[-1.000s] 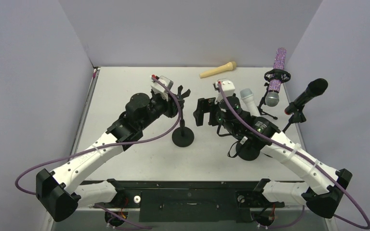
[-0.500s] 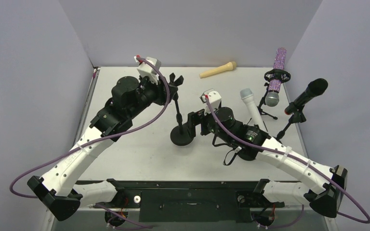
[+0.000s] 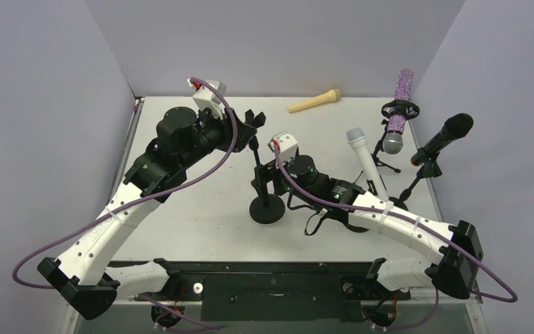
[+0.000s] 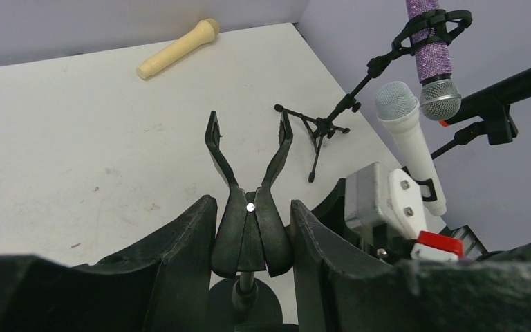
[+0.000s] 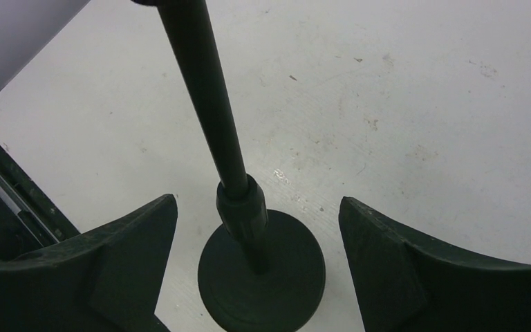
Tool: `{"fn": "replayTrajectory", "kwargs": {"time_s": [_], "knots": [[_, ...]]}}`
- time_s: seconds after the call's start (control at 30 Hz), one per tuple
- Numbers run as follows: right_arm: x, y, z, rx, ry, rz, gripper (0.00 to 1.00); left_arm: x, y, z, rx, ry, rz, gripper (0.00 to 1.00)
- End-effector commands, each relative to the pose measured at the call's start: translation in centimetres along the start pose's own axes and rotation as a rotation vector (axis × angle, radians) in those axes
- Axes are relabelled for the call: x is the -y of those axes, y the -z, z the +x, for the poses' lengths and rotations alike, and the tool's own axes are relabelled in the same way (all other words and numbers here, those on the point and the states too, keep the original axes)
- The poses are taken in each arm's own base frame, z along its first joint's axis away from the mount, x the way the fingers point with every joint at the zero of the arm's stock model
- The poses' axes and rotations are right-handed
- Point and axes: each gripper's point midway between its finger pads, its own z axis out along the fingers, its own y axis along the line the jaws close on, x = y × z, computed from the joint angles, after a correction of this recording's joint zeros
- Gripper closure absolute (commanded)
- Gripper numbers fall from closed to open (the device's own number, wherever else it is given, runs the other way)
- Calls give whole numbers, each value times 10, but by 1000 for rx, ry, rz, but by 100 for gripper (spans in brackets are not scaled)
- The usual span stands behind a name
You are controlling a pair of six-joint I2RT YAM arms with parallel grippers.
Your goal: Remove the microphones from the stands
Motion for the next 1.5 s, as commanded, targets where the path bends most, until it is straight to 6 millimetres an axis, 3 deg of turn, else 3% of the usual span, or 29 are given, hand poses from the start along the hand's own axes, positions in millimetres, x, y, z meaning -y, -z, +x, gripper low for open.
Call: {"fn": "replayTrajectory", "kwargs": {"time_s": [0.0,0.37,0.5,0.6,0.73,0.9,1.1,1.17,1.47], "knots": [[-9,-10,-28,98,0,-9,19,29,20,-60,163,54,98,100],[-10,-19,-32,129,-17,4,43,31,18,-64,157,76,110,100],[-11,-21,-30,119,-13,-1,60,30,17,-65,159,79,109,100],[-11,-21,-26,110,-12,-3,68,28,18,-66,163,79,105,100],[-15,-18,-25,108,-1,-30,69,25,18,-67,161,78,104,100],[-16,-15,-28,109,9,-43,53,28,22,-71,155,95,123,100],[-15,-16,-30,108,8,-36,51,30,25,-75,162,107,133,100],[-14,-16,-31,113,4,-31,56,30,25,-74,157,107,136,100],[-20,-1,-42,122,24,-72,94,23,22,-63,124,36,132,100]]}}
